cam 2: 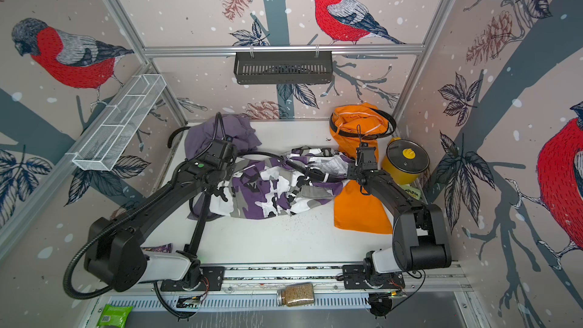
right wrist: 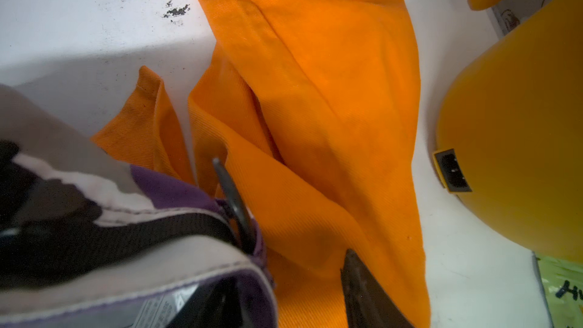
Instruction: Remove the belt from the trousers
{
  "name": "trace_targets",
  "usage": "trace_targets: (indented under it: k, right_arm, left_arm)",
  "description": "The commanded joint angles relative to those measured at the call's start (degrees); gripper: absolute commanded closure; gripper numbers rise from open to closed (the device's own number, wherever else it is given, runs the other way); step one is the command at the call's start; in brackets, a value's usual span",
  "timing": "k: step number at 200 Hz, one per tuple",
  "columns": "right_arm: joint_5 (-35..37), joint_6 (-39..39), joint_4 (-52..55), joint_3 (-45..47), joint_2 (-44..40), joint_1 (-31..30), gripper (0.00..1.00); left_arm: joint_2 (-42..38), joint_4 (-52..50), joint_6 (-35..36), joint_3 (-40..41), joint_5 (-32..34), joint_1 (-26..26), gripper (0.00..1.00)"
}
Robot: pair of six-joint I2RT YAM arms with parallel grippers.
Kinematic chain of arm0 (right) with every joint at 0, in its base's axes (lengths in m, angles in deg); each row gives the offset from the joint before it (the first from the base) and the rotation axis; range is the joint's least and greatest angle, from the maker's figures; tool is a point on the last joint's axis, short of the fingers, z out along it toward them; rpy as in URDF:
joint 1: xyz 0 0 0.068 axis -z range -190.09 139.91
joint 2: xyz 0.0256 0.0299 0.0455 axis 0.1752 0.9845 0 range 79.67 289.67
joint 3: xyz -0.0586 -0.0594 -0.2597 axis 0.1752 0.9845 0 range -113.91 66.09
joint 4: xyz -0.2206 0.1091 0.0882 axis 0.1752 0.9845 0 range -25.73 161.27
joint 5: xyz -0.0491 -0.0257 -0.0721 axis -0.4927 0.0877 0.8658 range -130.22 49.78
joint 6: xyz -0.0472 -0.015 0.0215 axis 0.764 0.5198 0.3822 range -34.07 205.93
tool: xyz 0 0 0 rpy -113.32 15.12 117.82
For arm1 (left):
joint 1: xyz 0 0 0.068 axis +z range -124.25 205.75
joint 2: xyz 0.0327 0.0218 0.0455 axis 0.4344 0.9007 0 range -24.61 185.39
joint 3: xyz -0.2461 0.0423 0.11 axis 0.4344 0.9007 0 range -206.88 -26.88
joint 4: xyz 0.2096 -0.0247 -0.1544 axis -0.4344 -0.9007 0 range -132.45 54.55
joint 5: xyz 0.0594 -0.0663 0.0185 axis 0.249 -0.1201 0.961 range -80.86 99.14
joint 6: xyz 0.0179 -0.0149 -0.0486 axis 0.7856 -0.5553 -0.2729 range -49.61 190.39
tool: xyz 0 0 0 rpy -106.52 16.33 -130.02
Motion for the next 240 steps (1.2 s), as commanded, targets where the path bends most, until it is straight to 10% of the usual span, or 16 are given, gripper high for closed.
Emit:
trace_targets:
  k: [1, 47, 159, 217, 240]
  right_arm:
    - [1.42, 0.63, 0.11, -0.32, 0.01, 0.14, 0.45]
    - [1.41, 0.62, -0.51, 0.30, -0.13, 0.16, 0.45]
    - [0.43, 0.89, -0.90, 0.14, 0.77, 0.57, 0.45]
    - [0.10, 0.80, -0.83, -0.01, 1.89, 0.88, 0.45]
    - [0.17, 0.81, -0.83, -0.23, 2.51, 0.96, 0.45]
  left_arm:
    - [-2.72, -3.91, -0.12, -3.45, -7.20, -1.52, 0.01]
    - [1.36, -1.90, 10.11, -9.99, -20.81, -8.43, 0.02]
    - [31.13, 1.81, 22.42, -24.50, -20.03, -11.68, 0.06]
    - [26.85, 6.86, 20.57, -18.12, -15.67, -11.68, 0.98]
    - [20.95, 12.16, 21.53, -11.84, -9.35, -11.10, 1.00]
